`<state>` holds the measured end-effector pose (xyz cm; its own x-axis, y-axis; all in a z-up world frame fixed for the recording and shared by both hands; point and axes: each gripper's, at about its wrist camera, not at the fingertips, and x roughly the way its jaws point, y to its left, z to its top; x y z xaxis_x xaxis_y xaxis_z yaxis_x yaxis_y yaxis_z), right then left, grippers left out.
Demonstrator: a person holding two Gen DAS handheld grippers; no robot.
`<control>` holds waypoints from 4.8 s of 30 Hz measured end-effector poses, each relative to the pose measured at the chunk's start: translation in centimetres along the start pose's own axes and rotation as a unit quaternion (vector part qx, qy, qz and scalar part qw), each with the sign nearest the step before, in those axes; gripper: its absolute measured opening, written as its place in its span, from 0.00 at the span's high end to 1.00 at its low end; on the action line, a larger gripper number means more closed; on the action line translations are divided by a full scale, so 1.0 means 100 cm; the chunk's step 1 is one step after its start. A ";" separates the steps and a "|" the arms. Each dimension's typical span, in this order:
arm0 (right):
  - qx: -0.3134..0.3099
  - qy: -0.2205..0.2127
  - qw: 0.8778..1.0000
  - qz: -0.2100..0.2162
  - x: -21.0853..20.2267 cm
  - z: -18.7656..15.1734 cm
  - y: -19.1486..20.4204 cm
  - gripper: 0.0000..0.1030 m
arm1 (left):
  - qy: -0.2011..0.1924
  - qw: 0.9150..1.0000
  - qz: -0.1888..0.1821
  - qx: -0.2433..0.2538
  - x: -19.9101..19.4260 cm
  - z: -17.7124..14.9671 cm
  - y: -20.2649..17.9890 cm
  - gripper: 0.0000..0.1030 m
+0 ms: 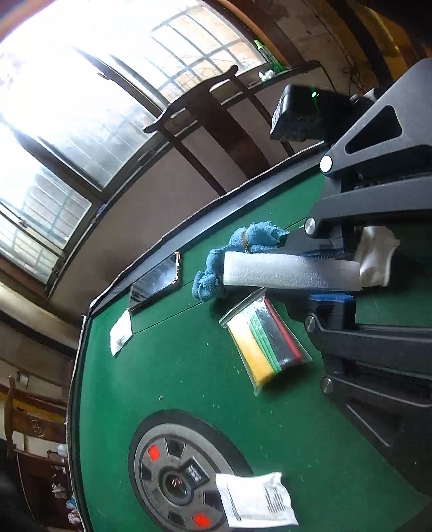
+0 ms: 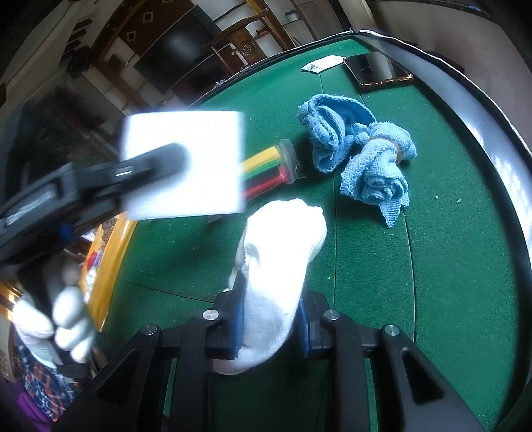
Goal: Organize soft objects
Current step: 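Grasp the white foam block with the left tool while the right tool holds the white cloth, then carry the foam block and white cloth into the yellow tray and release, then move both tools back over the table toward the striped pack, then grasp the yellow-green-red striped pack with the right tool and lift it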
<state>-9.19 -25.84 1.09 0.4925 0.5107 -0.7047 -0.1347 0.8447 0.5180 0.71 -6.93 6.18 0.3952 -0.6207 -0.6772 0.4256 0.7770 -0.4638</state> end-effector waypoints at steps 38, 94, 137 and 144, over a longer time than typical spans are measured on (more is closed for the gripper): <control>-0.230 0.136 0.946 0.186 0.123 -0.020 0.345 0.77 | -0.215 0.889 0.333 -0.230 -0.344 -0.207 0.233 0.47; -0.104 0.047 0.991 0.074 0.085 0.000 0.170 0.43 | -0.116 0.887 0.445 -0.043 -0.248 -0.146 0.115 0.27; 0.011 -0.035 0.999 -0.030 0.051 0.089 0.034 0.42 | 0.024 0.956 0.293 -0.016 -0.070 -0.115 0.088 0.00; -0.007 0.009 0.991 -0.137 0.117 0.121 0.047 0.43 | 0.034 0.959 0.282 -0.001 -0.069 -0.116 0.087 0.00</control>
<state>6.37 -17.83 1.14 0.4966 0.2649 -0.8266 -0.0094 0.9539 0.3001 -7.75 5.35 0.14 0.5086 -0.0928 -0.8560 0.1578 0.9874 -0.0132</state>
